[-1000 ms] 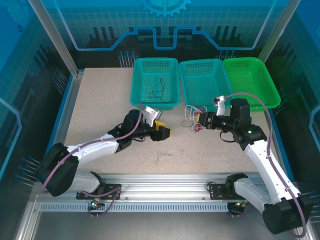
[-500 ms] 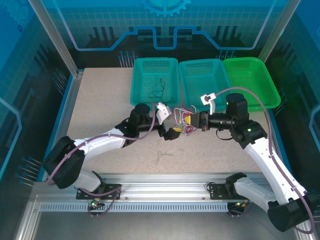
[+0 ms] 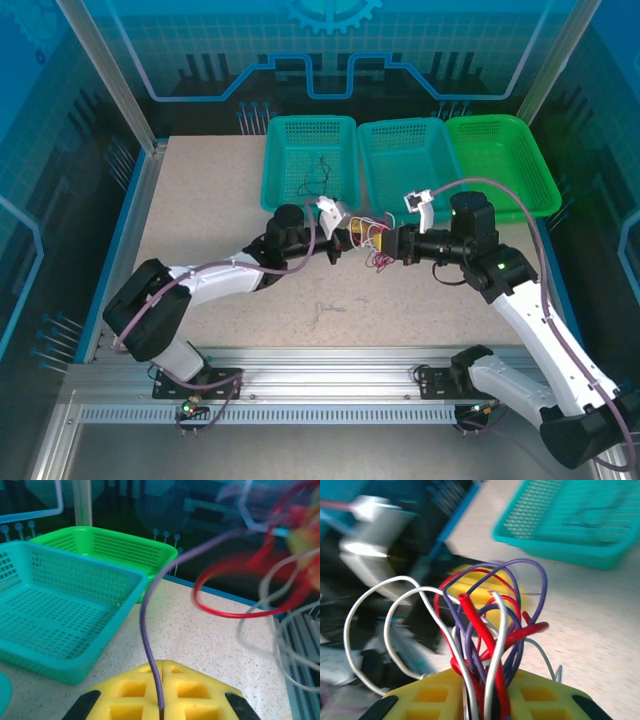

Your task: Untangle the cables

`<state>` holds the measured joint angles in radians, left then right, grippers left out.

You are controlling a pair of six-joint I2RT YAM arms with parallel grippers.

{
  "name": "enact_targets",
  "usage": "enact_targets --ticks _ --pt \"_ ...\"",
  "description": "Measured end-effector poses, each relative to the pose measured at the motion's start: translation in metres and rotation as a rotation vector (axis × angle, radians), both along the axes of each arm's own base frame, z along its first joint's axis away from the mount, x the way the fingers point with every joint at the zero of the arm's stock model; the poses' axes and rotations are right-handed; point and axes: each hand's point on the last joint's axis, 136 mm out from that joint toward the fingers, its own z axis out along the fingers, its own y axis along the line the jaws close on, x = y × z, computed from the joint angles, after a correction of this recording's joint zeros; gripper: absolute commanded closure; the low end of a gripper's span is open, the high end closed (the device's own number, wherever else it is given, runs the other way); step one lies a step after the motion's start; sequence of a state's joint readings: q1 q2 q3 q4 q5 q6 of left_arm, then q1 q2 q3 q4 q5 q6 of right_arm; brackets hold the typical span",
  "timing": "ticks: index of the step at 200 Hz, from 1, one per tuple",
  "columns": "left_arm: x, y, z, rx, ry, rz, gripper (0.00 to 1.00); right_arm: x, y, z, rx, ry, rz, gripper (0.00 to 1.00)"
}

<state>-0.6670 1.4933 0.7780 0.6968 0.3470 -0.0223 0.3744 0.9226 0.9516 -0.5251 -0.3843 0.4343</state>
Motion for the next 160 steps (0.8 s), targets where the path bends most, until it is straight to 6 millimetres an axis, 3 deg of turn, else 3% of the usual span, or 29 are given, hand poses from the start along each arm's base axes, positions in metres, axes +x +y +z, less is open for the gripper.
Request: enact_targets --ticks 23,44,63,81,105,120,160 --pt "-0.004 0.027 0.006 -0.014 0.019 0.095 1.0 0.012 -0.033 -0.077 -0.203 0.138 -0.173 0.75" --pt "-0.012 0.045 0.01 -0.016 0.024 0.153 1.0 0.0 -0.062 -0.156 -0.377 0.325 -0.272 0.66" --pt "-0.017 0.06 0.011 -0.01 0.032 0.205 1.0 -0.014 -0.086 -0.197 -0.484 0.447 -0.363 0.61" --pt "-0.02 0.07 0.012 0.001 0.04 0.24 1.0 -0.016 -0.101 -0.21 -0.533 0.491 -0.438 0.61" --pt "-0.024 0.083 0.011 0.01 0.05 0.288 1.0 -0.01 -0.112 -0.212 -0.54 0.499 -0.514 0.74" --pt "-0.023 0.097 0.017 -0.003 0.053 0.335 1.0 -0.008 -0.121 -0.213 -0.545 0.508 -0.566 0.76" --pt "-0.009 0.164 0.038 -0.089 0.112 0.541 1.0 -0.014 -0.163 -0.218 -0.538 0.565 -0.827 0.88"
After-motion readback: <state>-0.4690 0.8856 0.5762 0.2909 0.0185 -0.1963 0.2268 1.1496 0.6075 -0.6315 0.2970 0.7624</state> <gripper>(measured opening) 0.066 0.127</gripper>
